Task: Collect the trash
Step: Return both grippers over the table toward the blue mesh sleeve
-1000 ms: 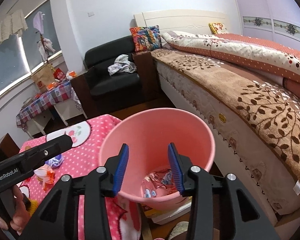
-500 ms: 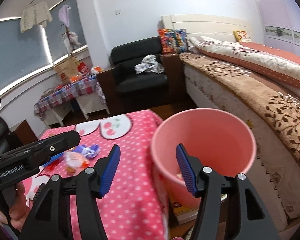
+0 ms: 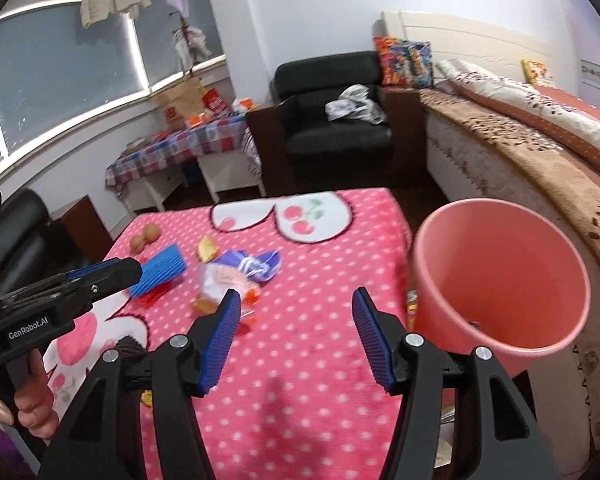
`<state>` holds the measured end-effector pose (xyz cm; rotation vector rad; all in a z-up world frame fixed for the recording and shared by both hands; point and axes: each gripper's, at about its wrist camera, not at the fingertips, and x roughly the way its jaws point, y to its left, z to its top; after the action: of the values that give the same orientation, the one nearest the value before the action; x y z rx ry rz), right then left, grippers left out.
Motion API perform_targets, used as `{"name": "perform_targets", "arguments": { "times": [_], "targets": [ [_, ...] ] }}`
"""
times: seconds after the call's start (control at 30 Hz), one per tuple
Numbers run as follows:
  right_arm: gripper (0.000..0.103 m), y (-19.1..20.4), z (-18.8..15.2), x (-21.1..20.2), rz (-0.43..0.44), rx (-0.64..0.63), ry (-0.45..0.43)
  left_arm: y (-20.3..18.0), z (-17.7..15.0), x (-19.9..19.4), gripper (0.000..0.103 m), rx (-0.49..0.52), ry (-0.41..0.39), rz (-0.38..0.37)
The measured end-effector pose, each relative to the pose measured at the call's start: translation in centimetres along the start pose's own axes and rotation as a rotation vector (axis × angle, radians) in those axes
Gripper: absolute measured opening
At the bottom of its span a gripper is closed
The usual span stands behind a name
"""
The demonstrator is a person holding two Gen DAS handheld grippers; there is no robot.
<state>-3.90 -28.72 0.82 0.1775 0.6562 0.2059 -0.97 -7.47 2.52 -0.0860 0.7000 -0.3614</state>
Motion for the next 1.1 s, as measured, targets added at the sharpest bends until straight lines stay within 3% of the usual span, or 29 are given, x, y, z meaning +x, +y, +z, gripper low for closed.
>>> {"name": "perform_targets", "arguments": {
  "times": [0.3,0.67,1.1],
  "targets": [
    [0.057,3.0,-0.2,2.8,0.051,-0.05,0.048,6.4,-0.2,0.2,0.042,-0.064,0.032,0.117],
    [0.057,4.3,0.5,5.3,0.056,-0.076,0.082,10.7,1.3,4.2,0.042,-0.04,0.087,0.21],
    [0.057,5.5,0.4,7.2,0.054,-0.099,0.121,12.5,0.0,7.3,0.042,-0.089,0.159,0.195]
  ]
}}
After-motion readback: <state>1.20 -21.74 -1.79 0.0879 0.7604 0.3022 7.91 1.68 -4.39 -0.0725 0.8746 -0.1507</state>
